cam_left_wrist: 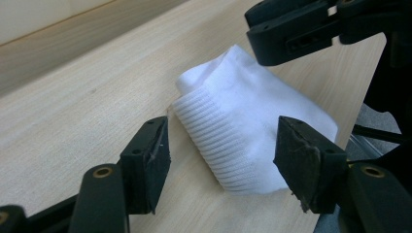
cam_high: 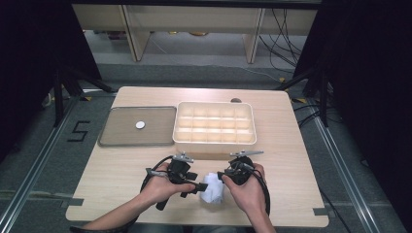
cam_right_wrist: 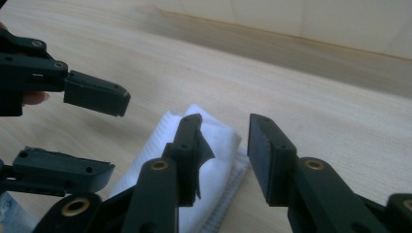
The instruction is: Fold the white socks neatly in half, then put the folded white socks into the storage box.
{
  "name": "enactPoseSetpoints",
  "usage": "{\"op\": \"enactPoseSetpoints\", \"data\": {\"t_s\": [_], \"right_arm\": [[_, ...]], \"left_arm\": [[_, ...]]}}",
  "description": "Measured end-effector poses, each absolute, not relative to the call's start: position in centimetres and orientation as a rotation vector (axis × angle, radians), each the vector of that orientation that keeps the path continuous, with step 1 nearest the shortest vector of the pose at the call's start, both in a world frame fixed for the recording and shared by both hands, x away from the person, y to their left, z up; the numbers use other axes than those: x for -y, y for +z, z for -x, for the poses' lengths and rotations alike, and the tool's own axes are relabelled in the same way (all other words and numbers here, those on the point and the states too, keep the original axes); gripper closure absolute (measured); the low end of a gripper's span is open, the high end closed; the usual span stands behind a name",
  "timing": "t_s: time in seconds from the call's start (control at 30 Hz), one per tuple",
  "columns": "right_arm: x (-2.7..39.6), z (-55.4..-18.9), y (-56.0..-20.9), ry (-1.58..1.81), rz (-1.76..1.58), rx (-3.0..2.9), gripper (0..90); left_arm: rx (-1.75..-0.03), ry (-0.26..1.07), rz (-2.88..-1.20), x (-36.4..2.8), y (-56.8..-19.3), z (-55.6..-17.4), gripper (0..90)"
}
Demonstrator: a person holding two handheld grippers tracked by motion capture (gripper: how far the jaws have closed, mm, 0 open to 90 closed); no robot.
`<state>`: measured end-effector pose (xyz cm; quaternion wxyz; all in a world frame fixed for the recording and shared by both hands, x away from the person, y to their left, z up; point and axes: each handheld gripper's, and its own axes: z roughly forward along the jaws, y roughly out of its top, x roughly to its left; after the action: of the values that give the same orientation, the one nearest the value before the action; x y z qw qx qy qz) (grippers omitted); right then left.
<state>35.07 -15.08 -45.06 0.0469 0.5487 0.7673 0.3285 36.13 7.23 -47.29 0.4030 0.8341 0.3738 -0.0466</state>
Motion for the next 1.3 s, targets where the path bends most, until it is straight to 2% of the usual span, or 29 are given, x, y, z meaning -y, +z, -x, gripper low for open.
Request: {"op": "enactPoseSetpoints", "data": {"t_s": [0.37,0.53,0.87,1.03,1.17,1.3], "right_arm": [[18.6,-34.6,-45.6,1.037,-1.703,-2.274,57.7],[19.8,-34.0,-45.9,1.012,-1.803,-2.231,57.2],[20.6,-33.6,-46.4,1.02,-1.744,-2.229,57.2],[19.4,-33.0,-45.5,1.028,-1.878,-2.255,61.8],[18.5,-32.9,-45.3,1.068,-1.835,-2.358,69.4],[17.3,-32.8,-45.3,1.078,-1.775,-2.418,73.0]], "left_arm": [[-0.965,-0.171,-2.107,-7.4,-47.5,-36.6,36.2],[-0.982,-0.177,-2.108,-6.9,-47.7,-36.7,35.7],[-0.988,-0.189,-2.129,-6.3,-47.8,-36.7,35.7],[-1.003,-0.196,-2.109,-6.4,-47.9,-36.6,35.7],[-1.002,-0.189,-2.109,-6.6,-47.9,-36.9,35.8],[-0.997,-0.203,-2.093,-6.4,-48.0,-36.9,36.0]]}}
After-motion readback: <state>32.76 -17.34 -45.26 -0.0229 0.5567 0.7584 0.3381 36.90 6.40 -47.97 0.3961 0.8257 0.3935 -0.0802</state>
